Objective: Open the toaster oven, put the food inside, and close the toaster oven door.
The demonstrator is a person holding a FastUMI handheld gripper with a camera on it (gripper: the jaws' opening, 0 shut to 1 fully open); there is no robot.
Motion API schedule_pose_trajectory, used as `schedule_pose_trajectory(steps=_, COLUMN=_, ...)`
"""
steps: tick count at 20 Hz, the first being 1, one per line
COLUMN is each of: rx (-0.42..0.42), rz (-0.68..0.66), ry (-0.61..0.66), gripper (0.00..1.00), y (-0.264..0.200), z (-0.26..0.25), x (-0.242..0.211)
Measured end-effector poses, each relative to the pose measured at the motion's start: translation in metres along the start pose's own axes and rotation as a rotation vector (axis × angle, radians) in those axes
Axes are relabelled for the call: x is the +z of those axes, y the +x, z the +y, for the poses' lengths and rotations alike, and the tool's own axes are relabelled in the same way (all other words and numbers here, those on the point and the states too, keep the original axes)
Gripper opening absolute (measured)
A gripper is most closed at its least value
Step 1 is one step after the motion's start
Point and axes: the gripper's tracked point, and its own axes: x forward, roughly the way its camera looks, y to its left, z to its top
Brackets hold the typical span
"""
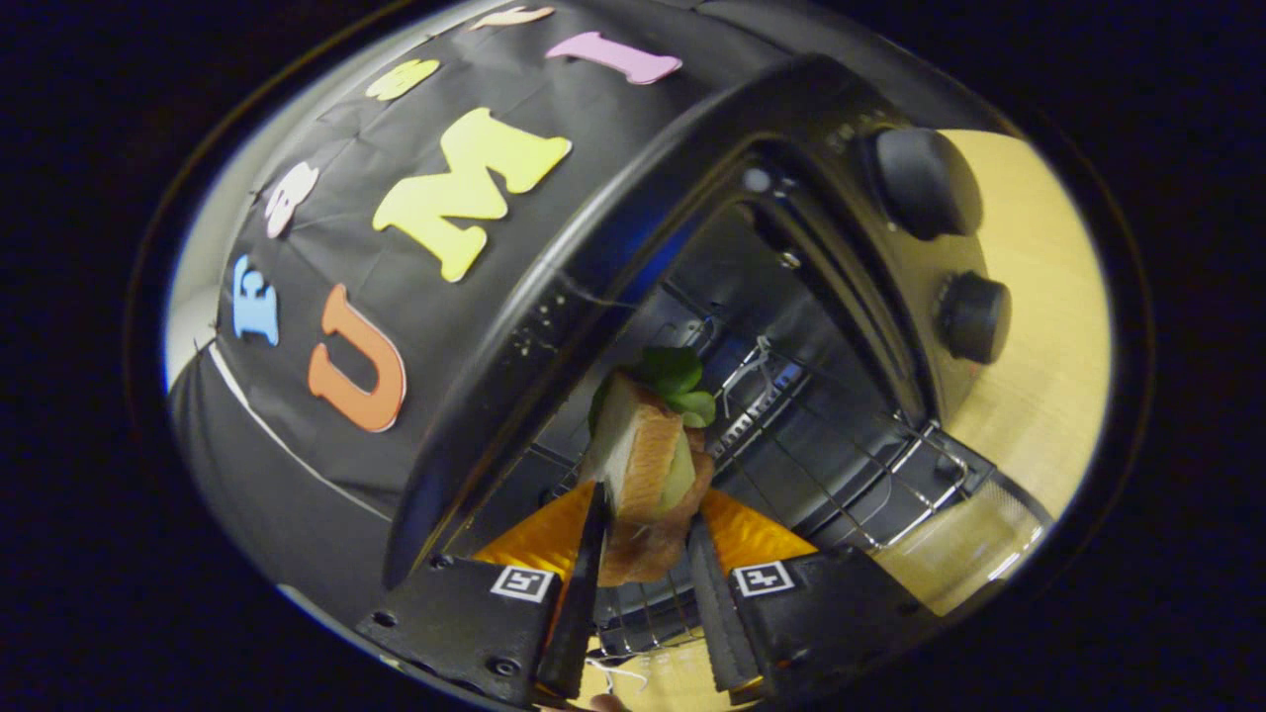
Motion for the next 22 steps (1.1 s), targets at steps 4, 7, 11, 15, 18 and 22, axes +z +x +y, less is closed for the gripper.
schedule_pose_trajectory(steps=4, rx=-0.063, rz=0.087, ry=-0.312, gripper=0.75, y=0.007, z=0.005, x=-0.013)
schedule_pose_trajectory(steps=7, rx=-0.106, rz=0.1, ry=-0.487, gripper=0.86, y=0.008, z=0.005, x=-0.027)
schedule_pose_trajectory(steps=11, rx=-0.193, rz=0.153, ry=-0.768, gripper=0.97, y=0.007, z=-0.005, x=-0.043)
schedule_pose_trajectory(steps=15, rx=-0.24, rz=0.156, ry=-0.782, gripper=0.97, y=-0.003, z=-0.008, x=-0.051)
schedule_pose_trajectory(steps=18, rx=-0.249, rz=0.176, ry=-0.782, gripper=0.97, y=-0.018, z=-0.009, x=-0.056)
schedule_pose_trajectory(steps=22, rx=-0.257, rz=0.227, ry=-0.778, gripper=0.97, y=-0.042, z=-0.021, x=-0.07)
